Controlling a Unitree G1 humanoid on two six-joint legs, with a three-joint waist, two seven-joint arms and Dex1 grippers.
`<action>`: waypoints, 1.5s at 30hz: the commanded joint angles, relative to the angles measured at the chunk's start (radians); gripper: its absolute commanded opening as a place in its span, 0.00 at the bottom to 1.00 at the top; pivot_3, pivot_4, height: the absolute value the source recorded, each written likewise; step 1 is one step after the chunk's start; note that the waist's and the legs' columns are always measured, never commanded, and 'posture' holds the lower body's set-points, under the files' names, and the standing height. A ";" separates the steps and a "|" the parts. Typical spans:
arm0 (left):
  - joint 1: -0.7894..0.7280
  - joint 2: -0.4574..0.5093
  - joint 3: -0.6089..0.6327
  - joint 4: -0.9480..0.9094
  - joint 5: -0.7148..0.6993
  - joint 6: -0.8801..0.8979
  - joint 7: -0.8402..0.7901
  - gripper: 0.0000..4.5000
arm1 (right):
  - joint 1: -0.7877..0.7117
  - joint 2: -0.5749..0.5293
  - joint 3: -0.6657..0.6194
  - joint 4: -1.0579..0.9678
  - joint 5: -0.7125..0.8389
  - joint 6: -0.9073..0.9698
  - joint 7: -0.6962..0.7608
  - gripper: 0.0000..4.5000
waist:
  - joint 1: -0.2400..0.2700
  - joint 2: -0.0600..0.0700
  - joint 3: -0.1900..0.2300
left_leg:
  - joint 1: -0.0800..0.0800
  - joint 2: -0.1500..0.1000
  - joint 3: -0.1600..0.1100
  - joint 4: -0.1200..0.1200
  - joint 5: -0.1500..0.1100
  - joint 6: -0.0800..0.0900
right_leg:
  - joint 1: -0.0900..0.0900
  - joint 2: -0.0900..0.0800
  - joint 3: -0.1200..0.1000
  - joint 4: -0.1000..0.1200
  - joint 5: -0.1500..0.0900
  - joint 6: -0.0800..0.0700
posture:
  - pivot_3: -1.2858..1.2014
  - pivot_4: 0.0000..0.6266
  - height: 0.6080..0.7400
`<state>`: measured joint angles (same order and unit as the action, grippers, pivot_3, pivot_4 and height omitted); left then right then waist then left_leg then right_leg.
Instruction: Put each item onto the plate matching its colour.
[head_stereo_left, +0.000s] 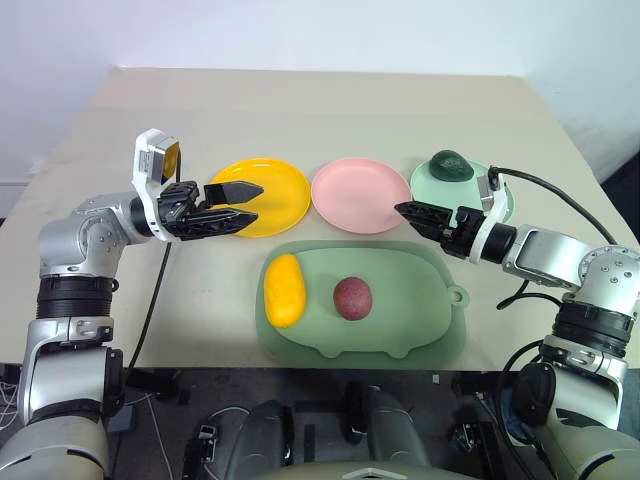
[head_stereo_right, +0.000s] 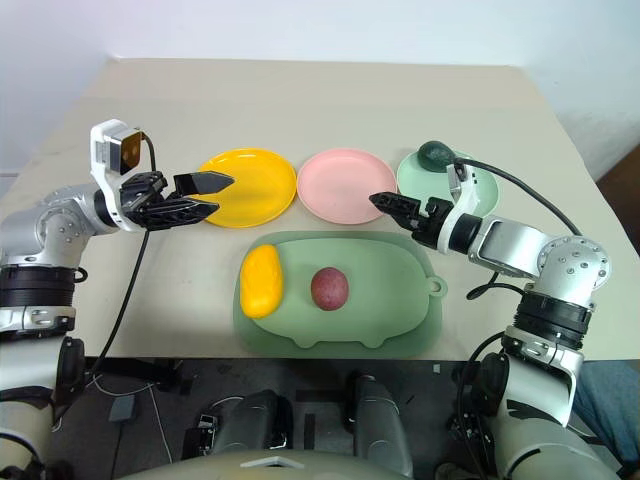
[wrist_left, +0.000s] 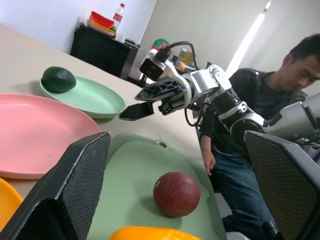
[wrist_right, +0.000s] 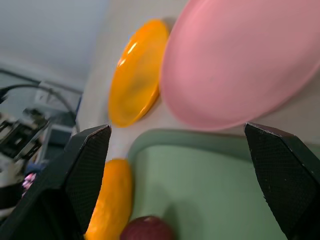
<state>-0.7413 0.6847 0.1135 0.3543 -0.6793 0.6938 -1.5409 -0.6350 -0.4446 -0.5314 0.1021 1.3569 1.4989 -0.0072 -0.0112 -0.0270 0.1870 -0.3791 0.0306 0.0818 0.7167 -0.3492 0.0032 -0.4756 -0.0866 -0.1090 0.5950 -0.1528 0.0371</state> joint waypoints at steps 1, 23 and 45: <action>-0.023 0.013 0.021 -0.003 -0.011 0.000 -0.005 1.00 | 0.023 -0.031 0.034 -0.091 0.095 0.047 0.000 0.99 | 0.001 0.000 0.000 | 0.000 0.000 0.000 0.000 0.000 0.000 | 0.000 0.000 0.000 0.000 0.000 0.000 | 0.52 0.24 1.00; -0.017 0.006 0.021 -0.009 -0.015 -0.002 -0.001 1.00 | 0.107 -0.225 0.325 -0.350 0.175 -0.068 0.046 0.99 | 0.003 0.000 0.000 | 0.001 0.000 0.000 0.000 0.000 0.001 | 0.001 0.000 0.000 -0.001 0.000 0.000 | 0.52 0.24 1.00; -0.011 0.008 0.019 -0.025 -0.021 0.010 -0.001 1.00 | 0.167 -0.248 0.490 -0.512 -0.088 -0.189 0.283 0.99 | 0.004 -0.001 0.000 | 0.001 -0.001 0.000 0.000 -0.001 0.001 | 0.002 0.000 0.000 -0.001 0.000 0.000 | 0.52 0.24 1.00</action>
<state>-0.7413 0.6848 0.1135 0.3580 -0.6816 0.7009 -1.5406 -0.4698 -0.6972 -0.0365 -0.3718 1.2740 1.3277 0.2564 -0.0070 -0.0275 0.1867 -0.3777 0.0301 0.0818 0.7169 -0.3498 0.0043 -0.4740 -0.0866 -0.1091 0.5944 -0.1529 0.0372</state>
